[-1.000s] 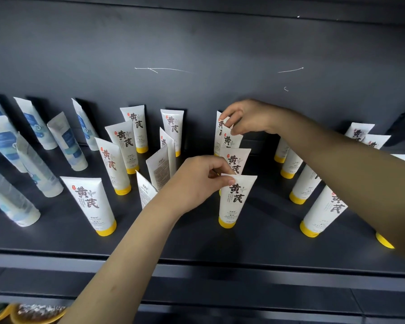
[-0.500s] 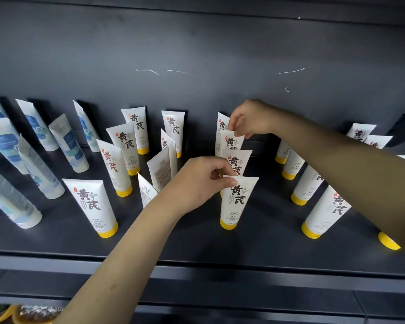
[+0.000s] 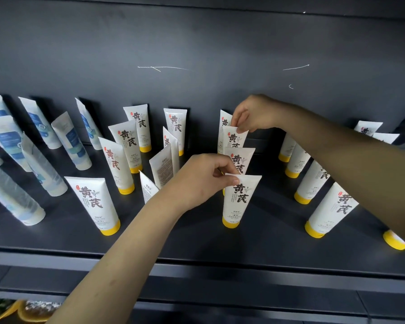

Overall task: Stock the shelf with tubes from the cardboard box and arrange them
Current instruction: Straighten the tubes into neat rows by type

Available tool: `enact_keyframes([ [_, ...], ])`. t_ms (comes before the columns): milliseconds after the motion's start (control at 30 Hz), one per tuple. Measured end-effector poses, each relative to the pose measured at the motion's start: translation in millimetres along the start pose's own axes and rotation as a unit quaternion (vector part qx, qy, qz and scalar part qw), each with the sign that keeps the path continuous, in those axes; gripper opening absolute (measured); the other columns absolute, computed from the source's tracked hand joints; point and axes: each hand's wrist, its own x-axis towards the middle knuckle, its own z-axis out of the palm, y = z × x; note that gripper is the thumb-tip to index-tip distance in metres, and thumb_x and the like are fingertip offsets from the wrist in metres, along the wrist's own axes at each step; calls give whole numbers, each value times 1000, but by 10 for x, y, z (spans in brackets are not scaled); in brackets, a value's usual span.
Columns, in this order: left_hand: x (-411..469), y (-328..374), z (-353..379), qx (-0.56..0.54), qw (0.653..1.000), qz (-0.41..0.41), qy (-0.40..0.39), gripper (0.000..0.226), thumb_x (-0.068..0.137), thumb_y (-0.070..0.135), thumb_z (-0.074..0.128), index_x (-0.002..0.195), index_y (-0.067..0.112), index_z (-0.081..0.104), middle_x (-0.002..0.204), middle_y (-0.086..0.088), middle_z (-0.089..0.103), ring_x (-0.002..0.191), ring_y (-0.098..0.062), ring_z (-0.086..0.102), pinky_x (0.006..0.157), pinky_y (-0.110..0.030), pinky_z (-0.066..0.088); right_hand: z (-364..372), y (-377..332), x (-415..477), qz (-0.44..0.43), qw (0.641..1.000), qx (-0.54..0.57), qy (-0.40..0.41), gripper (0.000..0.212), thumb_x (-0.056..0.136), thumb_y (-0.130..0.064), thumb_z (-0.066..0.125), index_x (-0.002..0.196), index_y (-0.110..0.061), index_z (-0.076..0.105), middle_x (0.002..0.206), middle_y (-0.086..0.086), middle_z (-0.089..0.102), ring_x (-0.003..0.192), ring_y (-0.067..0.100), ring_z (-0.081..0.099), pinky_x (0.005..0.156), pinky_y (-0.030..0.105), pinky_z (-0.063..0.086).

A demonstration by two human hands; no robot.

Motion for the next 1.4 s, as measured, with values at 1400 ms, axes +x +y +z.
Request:
enact_keyframes([
  [1400,-14,83,18,97,995,13,-6,9,89,24,63,97,21,67,100,7,66,88,-8,61,80,-23,51,14,241,363,-4,987,-107,122,17,80,-4,71,97,1,71,100,14,72,80,24,63,74,25,45],
])
